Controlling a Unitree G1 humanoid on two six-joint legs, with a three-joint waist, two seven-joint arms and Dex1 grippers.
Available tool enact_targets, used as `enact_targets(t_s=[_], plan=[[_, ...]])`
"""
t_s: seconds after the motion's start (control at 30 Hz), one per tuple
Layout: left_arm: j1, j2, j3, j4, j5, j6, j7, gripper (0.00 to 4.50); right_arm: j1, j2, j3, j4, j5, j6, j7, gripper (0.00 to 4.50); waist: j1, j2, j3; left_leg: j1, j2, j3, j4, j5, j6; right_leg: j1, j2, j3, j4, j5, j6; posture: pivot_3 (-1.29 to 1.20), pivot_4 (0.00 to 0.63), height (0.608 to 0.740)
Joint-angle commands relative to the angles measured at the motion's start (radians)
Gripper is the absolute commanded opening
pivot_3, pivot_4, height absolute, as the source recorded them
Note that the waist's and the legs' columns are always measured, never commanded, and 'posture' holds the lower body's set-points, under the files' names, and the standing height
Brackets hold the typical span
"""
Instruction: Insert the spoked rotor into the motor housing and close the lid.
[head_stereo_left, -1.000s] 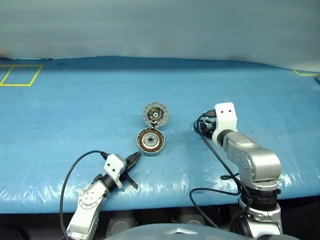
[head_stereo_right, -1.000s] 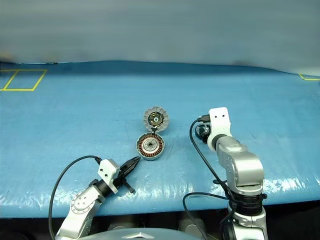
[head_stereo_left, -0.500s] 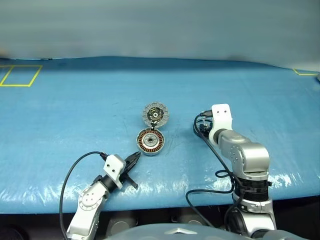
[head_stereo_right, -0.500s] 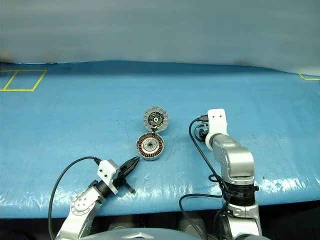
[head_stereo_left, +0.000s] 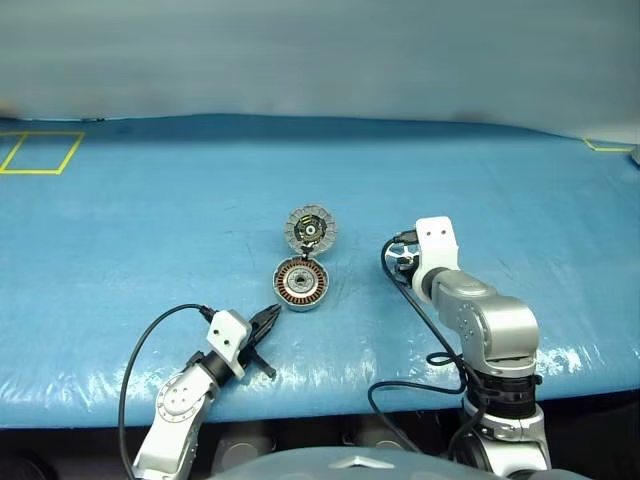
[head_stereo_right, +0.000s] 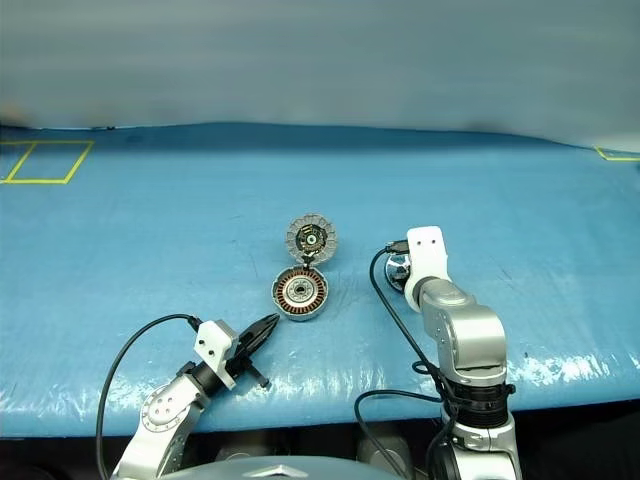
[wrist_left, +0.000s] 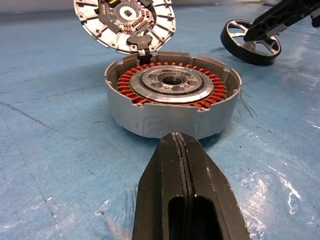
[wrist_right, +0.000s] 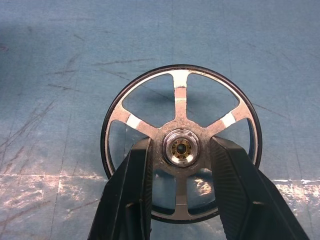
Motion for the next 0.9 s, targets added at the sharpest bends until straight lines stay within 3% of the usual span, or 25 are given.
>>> enact_targets(t_s=[0.03, 0.23, 0.37, 0.5, 0.67, 0.9], plan=[[0.006, -0.006, -0.010, -0.010, -0.005, -0.006, 0.001, 0.00, 0.011, -0.019, 0.024, -0.023, -0.010, -0.002, 0.005, 1.31, 0.000, 0.001, -0.001, 0.000, 0.000, 0.000, 0.000, 0.000, 0.000, 0.000, 0.000, 0.000, 0.000, 0.000, 0.000, 0.00, 0.150, 0.740], [0.001, -0.002, -0.005, -0.007, -0.007, -0.005, -0.002, 0.00, -0.041, -0.112, 0.081, -0.163, 0.034, 0.012, 0.097, 1.31, 0.001, 0.003, 0.000, -0.001, 0.000, 0.000, 0.000, 0.000, 0.001, -0.001, 0.000, 0.001, 0.000, 0.000, 0.000, 0.00, 0.150, 0.740], [-0.002, 0.000, -0.004, -0.007, -0.008, -0.005, -0.004, 0.00, -0.089, -0.249, 0.156, -0.301, 0.157, 0.072, 0.260, 1.31, 0.001, 0.004, 0.001, -0.002, 0.000, 0.000, 0.000, 0.000, 0.001, -0.002, 0.000, 0.001, 0.000, 0.000, 0.000, 0.00, 0.150, 0.740], [-0.008, 0.002, -0.006, -0.006, -0.009, -0.006, -0.010, 0.00, -0.121, -0.302, 0.172, -0.365, 0.261, 0.099, 0.367, 1.31, 0.002, 0.004, 0.001, -0.002, 0.000, -0.002, -0.001, 0.000, 0.001, -0.001, 0.000, -0.001, 0.000, -0.001, -0.002, 0.00, 0.150, 0.740], [-0.020, 0.003, -0.008, -0.002, -0.005, -0.019, -0.015, 0.00, -0.176, -0.236, 0.237, -0.343, 0.332, 0.093, 0.401, 1.31, 0.000, 0.004, 0.001, -0.002, 0.000, -0.001, 0.000, 0.000, 0.001, -0.001, 0.000, 0.000, 0.000, -0.001, -0.002, 0.00, 0.150, 0.740], [-0.026, 0.001, -0.007, 0.003, 0.022, -0.045, 0.008, 0.00, -0.234, -0.160, 0.346, -0.223, 0.308, 0.055, 0.349, 1.31, 0.003, 0.004, 0.001, -0.002, -0.001, -0.001, 0.000, 0.000, 0.001, -0.001, -0.001, 0.000, 0.000, 0.000, -0.001, 0.00, 0.150, 0.740]])
